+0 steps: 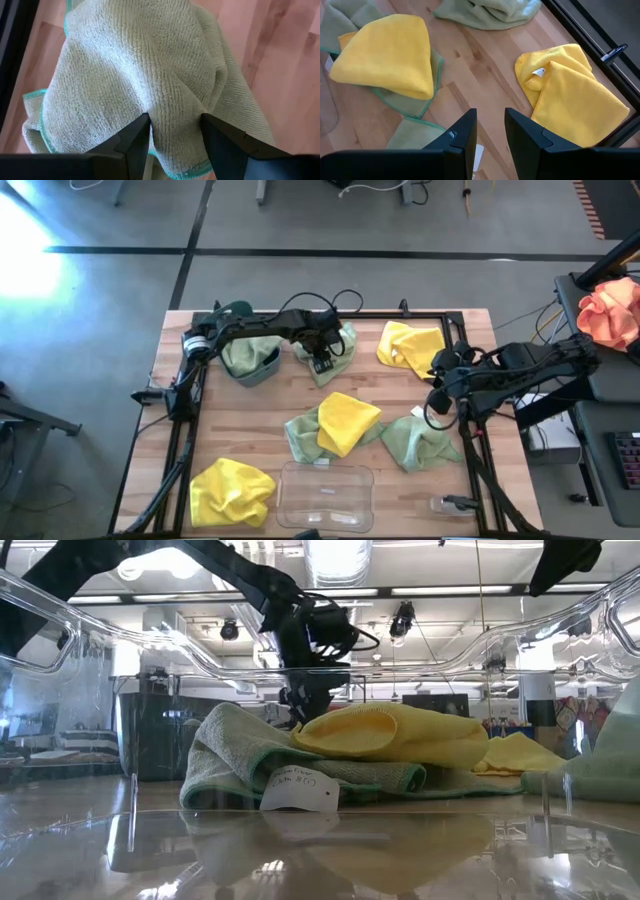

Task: Sort microfiber towel by color & place in baskets
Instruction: Put the top left green towel into the blue bin

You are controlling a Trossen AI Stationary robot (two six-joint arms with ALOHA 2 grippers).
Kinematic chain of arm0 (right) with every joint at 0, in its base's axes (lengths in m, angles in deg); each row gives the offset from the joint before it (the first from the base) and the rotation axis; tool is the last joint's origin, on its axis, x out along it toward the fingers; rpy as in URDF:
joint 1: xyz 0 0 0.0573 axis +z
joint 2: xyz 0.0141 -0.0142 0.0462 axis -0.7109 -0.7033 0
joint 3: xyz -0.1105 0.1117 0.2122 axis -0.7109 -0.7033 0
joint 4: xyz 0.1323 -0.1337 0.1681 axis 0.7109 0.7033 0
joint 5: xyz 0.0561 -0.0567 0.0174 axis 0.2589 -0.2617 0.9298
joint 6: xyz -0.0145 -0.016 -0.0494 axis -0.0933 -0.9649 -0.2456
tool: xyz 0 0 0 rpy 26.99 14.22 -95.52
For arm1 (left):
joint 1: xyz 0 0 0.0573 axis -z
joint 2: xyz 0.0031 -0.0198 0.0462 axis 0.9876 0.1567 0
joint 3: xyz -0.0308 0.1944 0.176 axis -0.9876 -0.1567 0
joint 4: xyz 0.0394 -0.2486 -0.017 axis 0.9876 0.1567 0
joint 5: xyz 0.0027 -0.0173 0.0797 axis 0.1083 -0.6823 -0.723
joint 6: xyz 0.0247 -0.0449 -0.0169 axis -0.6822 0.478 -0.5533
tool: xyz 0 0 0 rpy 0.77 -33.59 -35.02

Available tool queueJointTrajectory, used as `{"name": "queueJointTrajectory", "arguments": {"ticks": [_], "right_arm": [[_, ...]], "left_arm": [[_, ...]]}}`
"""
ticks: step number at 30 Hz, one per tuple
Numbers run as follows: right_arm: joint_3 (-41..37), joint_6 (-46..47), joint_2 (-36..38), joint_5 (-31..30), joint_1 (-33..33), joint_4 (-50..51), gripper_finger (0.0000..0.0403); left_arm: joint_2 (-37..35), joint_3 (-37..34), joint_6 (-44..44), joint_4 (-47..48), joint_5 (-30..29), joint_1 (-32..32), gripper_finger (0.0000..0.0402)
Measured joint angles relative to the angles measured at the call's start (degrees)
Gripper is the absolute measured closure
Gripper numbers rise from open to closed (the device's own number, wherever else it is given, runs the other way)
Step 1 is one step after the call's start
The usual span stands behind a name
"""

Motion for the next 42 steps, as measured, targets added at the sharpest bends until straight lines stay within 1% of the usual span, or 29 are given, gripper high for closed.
{"name": "queueJointTrajectory", "arguments": {"ticks": [4, 7, 17, 25, 28, 32, 35, 37, 39, 42], "right_arm": [[0.00, 0.00, 0.00, 0.00, 0.00, 0.00, 0.0310], [0.00, 0.03, 0.00, 0.00, -0.01, 0.00, 0.0310], [-0.02, 0.49, 0.00, 0.00, 0.00, 0.00, 0.0310], [-0.02, 0.44, 0.00, 0.00, -0.02, 0.00, 0.0310], [-0.02, 0.36, 0.00, -0.02, 0.00, 0.00, 0.0310], [-0.02, 0.22, 0.00, -0.18, -0.02, 0.00, 0.0310], [-0.02, 0.20, 0.00, -0.46, -0.02, 0.00, 0.0310], [-0.04, 0.22, 0.00, -0.63, -0.02, -0.02, 0.0310], [-0.04, 0.21, 0.00, -1.15, -0.02, -0.02, 0.0310], [-0.04, 0.36, 0.00, -1.67, -0.02, -0.02, 0.0310]], "left_arm": [[-0.02, 0.00, 0.92, -0.05, -0.24, 0.00, 0.0248], [-0.38, 0.01, 1.13, 0.13, -0.63, 0.00, 0.0268], [-0.62, 0.04, 2.47, 0.22, -0.63, 0.22, 0.0391], [-2.02, 0.04, 4.41, 1.91, -0.45, 0.42, 0.0399], [-5.13, 0.04, 4.46, 4.19, -0.41, 1.05, 0.0400], [-11.88, 0.04, 4.52, 6.29, -1.38, 2.03, 0.0400], [-18.39, 0.09, 5.16, 7.32, -4.77, 2.79, 0.0400], [-23.09, 0.09, 5.43, 8.57, -9.01, 3.24, 0.0400], [-27.87, 0.09, 5.48, 10.26, -15.28, 3.89, 0.0400], [-34.31, 0.09, 5.60, 13.42, -27.06, 4.28, 0.0400]]}}
